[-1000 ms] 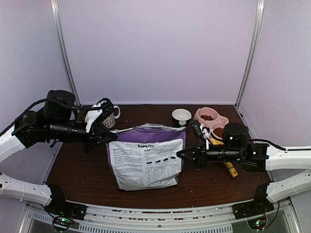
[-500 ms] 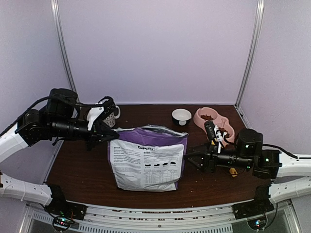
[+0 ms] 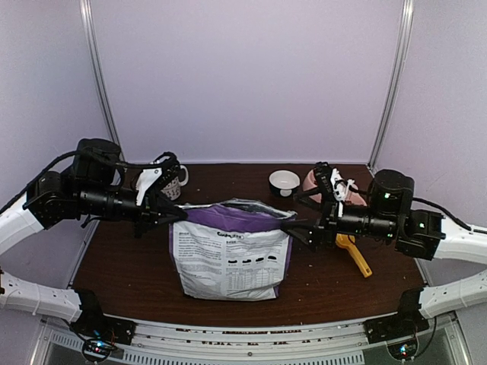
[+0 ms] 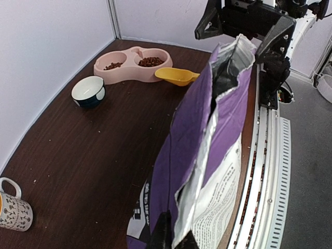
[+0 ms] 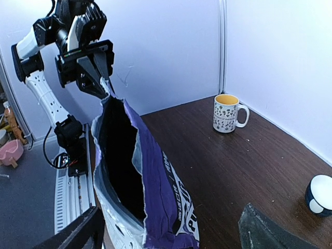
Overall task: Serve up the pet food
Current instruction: Adjust the pet food bag at the center of the board, then close the seal on the pet food bag with both arms.
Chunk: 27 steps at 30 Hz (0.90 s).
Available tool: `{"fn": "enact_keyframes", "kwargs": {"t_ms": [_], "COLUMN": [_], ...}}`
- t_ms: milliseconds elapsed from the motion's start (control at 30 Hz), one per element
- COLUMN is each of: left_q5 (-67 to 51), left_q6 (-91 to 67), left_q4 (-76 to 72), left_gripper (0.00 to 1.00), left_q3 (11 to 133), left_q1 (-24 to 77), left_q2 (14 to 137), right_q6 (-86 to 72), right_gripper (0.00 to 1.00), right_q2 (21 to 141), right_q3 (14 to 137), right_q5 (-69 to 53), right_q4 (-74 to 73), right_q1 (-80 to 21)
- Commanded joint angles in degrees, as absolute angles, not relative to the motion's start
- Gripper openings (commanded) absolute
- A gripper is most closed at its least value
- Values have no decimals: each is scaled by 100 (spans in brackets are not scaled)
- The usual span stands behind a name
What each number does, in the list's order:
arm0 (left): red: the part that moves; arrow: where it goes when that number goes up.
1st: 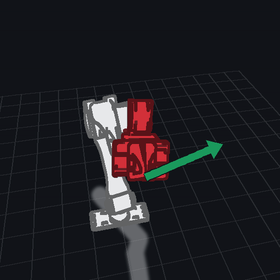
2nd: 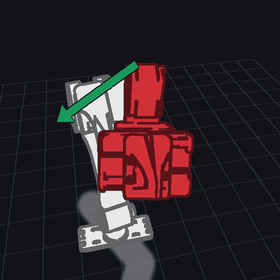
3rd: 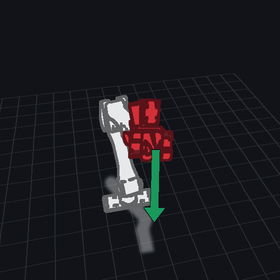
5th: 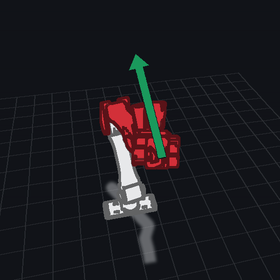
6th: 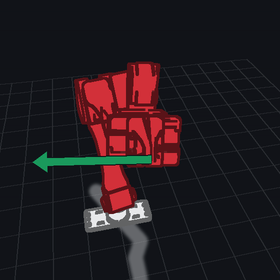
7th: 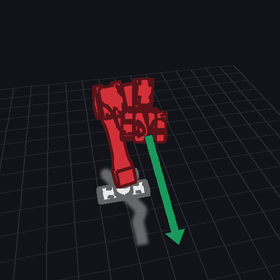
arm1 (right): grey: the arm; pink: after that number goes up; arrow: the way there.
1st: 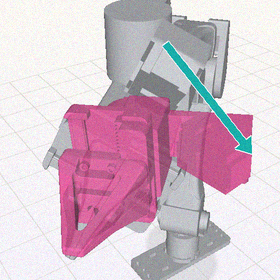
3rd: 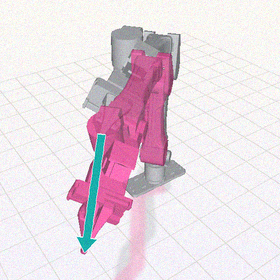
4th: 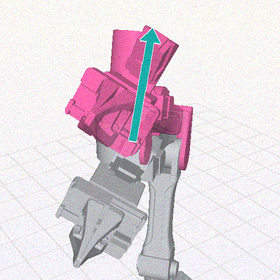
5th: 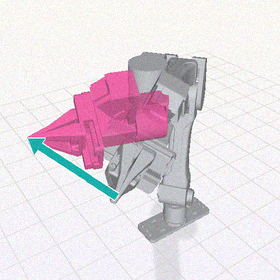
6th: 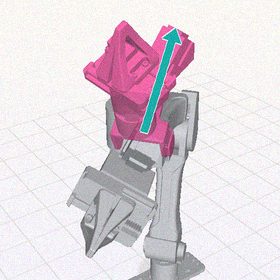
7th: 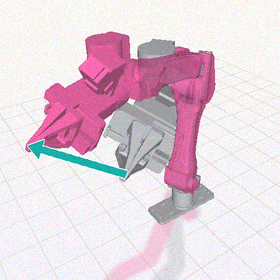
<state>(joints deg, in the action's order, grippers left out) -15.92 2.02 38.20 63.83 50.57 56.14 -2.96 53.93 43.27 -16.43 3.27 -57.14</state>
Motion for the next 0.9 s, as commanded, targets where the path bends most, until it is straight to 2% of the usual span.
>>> {"fn": "enact_keyframes", "kwargs": {"t_ms": [0, 100, 333, 433, 533, 600, 867], "left_q5": [-1763, -1748, -1740, -1732, -1729, -1715, -1197], "left_q6": [166, 167, 176, 183, 191, 198, 255], "left_q4": [3088, 3119, 3142, 3137, 3154, 3170, 3274], "left_gripper": [0, 0, 0, 0, 0, 0, 0], "left_q3": [6636, 6636, 6636, 6637, 6636, 6638, 6618], "left_q1": [5001, 5001, 5001, 5001, 5001, 5001, 5002], "left_q2": [5488, 5467, 5467, 5463, 5467, 5463, 5344], "right_q6": [397, 501, 638, 661, 677, 683, 372], "right_gripper": [90, 87, 63, 44, 12, 0, 0], "right_q2": [5638, 5807, 6132, 6231, 6309, 6350, 5968], "right_q3": [4522, 4573, 4776, 4826, 4927, 4984, 4578], "right_q5": [-2419, -2432, -2575, -2596, -2731, -2774, -2956], "right_q4": [414, 565, 733, 743, 618, 492, 878], "right_q1": [-5652, -5647, -5637, -5610, -5576, -5558, -5404]}}
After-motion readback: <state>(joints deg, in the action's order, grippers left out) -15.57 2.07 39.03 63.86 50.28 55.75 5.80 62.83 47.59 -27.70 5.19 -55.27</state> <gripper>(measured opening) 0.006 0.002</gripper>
